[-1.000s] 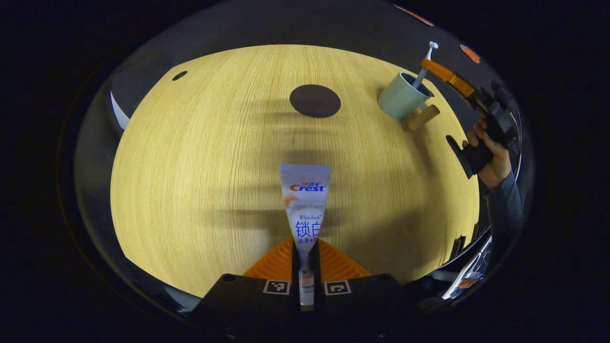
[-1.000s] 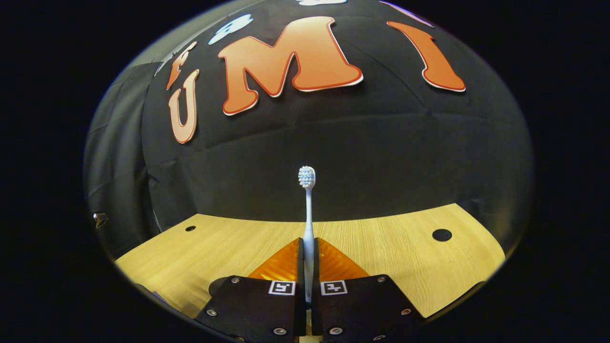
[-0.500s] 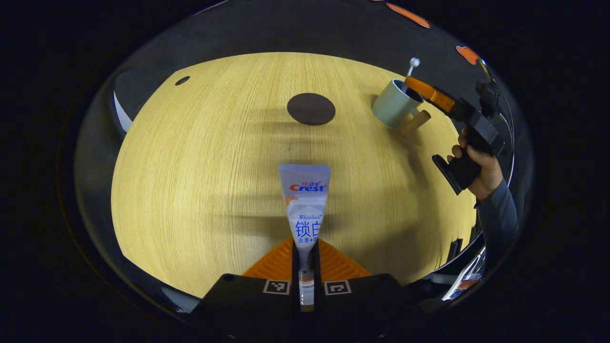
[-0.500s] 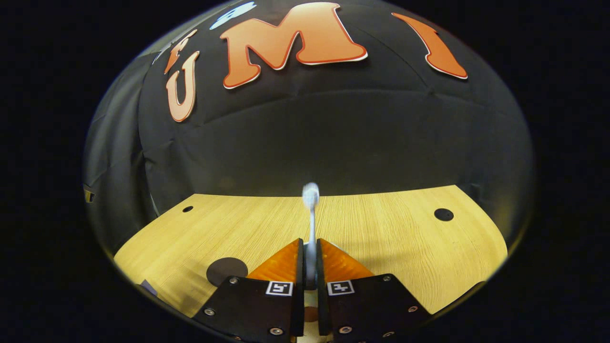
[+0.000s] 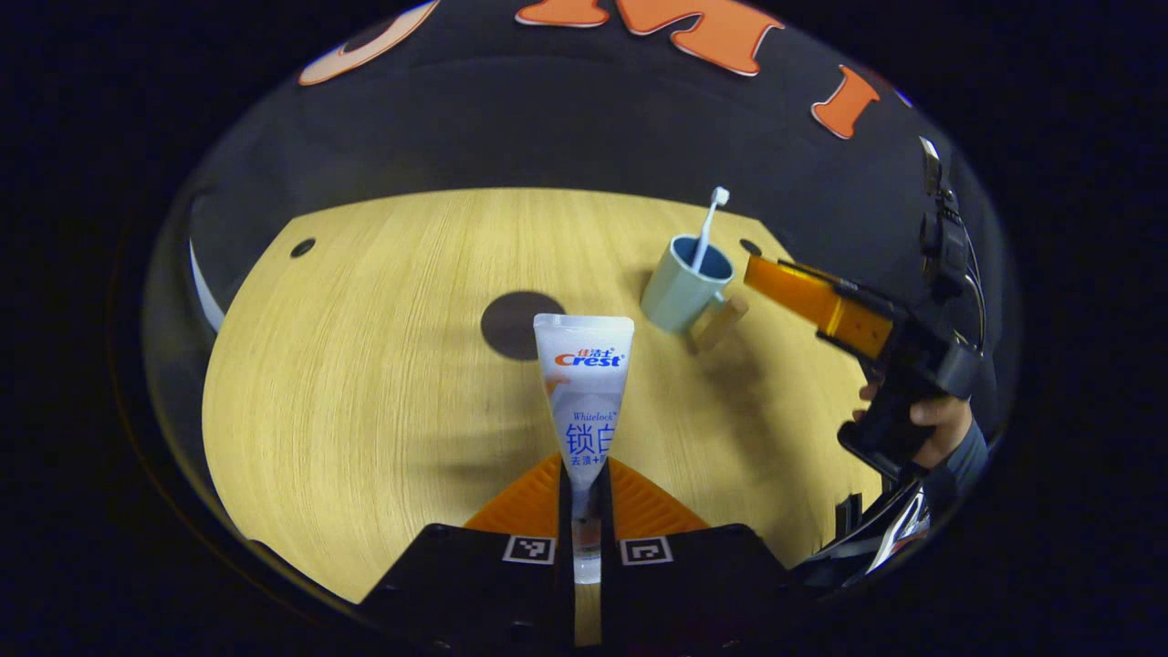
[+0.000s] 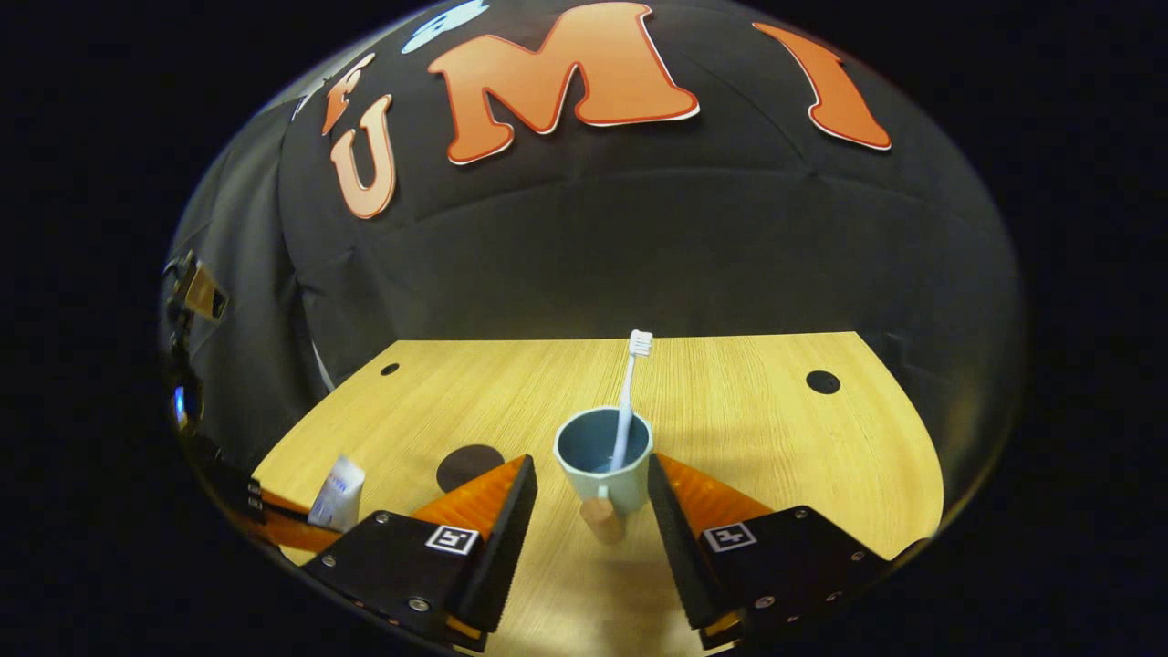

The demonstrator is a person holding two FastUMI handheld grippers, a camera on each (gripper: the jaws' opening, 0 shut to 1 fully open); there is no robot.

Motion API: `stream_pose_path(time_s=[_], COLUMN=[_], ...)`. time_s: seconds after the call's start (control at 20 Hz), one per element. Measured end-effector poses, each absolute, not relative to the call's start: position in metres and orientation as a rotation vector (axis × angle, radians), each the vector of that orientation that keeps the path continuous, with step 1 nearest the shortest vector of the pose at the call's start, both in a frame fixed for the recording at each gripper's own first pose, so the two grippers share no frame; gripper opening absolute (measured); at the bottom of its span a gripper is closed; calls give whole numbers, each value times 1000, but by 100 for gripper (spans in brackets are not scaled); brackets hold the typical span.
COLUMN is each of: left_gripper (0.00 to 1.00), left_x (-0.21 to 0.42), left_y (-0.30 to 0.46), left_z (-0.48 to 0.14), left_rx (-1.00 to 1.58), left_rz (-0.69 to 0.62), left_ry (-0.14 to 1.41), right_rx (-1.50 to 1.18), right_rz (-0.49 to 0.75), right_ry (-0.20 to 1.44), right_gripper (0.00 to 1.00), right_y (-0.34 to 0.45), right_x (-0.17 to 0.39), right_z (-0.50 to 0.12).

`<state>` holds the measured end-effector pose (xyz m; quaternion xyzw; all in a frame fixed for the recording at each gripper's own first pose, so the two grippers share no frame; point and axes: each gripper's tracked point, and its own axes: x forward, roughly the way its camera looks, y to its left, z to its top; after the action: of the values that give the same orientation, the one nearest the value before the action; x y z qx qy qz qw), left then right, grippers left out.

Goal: Put the toothbrush and toothpaste on the desktop into the cup, then pick up the cup and place it on the coaster on the desktop.

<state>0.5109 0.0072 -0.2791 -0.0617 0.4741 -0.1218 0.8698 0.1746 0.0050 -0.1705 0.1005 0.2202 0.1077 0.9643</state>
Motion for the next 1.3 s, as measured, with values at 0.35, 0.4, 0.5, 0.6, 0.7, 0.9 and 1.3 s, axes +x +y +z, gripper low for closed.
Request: stream_pose_path(time_s=[0.35, 0.4, 0.5, 0.6, 0.7, 0.9, 1.3], left_gripper=[11, 11, 11, 11, 11, 11, 11], left_x=[612, 621, 635, 654, 675, 715, 742], left_y=[-51, -56, -65, -75, -95, -126, -142], left_z=[-228, -223, -214, -200, -193, -185, -187], left_rx=[-16, -14, -27, -50, -76, -60, -132], left_rz=[-314, -312, -308, -307, -342, -386, -303], left_ry=[633, 595, 519, 442, 362, 256, 124], right_rx=[222, 224, 247, 283, 303, 292, 334], right_rz=[175, 160, 128, 89, 57, 29, 33], right_ry=[360, 350, 347, 353, 345, 382, 407], right_gripper=[94, 95, 95, 96, 95, 97, 98], right_y=[-33, -40, -51, -61, -70, -81, -83], right_x=[115, 110, 100, 89, 83, 75, 79], right_z=[-137, -133, -130, -129, -128, -141, -146])
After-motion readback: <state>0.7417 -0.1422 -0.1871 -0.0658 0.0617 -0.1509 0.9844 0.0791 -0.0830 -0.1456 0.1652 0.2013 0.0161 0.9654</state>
